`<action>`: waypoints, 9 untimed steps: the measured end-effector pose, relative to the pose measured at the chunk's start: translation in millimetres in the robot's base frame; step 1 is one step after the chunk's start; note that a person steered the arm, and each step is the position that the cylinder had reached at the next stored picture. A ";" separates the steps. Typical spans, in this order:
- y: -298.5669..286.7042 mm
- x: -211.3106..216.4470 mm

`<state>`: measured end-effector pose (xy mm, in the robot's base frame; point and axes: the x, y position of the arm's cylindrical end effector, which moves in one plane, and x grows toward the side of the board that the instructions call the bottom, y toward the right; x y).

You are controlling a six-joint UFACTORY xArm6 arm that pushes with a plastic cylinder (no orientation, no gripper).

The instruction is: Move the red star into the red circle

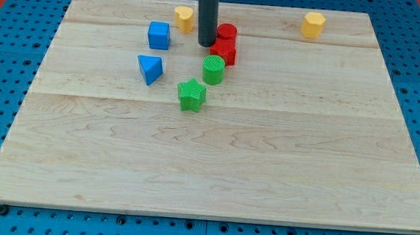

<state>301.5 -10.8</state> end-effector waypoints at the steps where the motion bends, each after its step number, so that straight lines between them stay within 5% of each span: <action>1: -22.0 -6.9; 2: -21.2 -44.5; 5: 89.6 -54.4; 9: 31.1 -35.0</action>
